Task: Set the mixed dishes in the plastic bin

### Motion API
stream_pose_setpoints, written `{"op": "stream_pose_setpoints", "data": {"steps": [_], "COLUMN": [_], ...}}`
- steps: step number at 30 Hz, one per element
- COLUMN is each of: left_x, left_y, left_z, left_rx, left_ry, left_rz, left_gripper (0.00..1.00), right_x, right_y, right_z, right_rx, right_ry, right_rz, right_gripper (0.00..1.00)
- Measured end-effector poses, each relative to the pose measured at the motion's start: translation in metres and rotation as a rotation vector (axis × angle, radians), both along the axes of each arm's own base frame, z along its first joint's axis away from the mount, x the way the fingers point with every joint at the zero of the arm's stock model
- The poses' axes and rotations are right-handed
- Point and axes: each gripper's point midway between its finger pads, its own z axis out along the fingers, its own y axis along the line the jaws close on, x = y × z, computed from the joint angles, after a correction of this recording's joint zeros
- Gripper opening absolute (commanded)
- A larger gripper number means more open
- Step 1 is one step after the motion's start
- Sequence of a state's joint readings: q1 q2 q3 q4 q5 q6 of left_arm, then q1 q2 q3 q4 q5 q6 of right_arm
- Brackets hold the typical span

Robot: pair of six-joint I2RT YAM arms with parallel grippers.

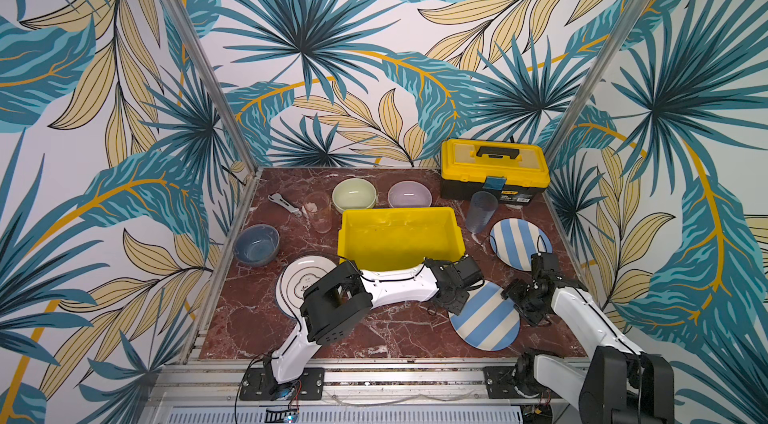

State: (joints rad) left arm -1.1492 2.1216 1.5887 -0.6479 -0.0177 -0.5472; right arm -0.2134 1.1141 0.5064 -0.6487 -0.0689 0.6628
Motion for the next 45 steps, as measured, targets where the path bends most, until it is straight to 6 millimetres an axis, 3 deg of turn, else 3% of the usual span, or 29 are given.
{"op": "stream_pose_setpoints", "data": {"steps": [26, 30, 37, 45], "left_x": [-0.029, -0.042, -0.043, -0.043], "left_y": [0.0, 0.011, 0.012, 0.012], "left_z": [-0.005, -0.014, -0.014, -0.014], "left_rx": [0.04, 0.077, 0.063, 0.065], "left_ry": [-0.018, 0.005, -0.002, -0.011], "left_rz": [-0.049, -0.072, -0.08, -0.1], "left_gripper": [0.22, 0.22, 0.21, 0.18], "right_x": [-0.004, -0.002, -0.003, -0.006], "right_y": [0.002, 0.003, 0.004, 0.005], "right_z": [0.004, 0.007, 0.006, 0.008], "right_rx": [0.002, 0.011, 0.018, 0.016], "right_ry": [-0.027, -0.046, -0.046, -0.076], "right_rz": [-0.011, -0.016, -0.027, -0.029], "right_gripper": [0.71, 0.71, 0.71, 0.63]}}
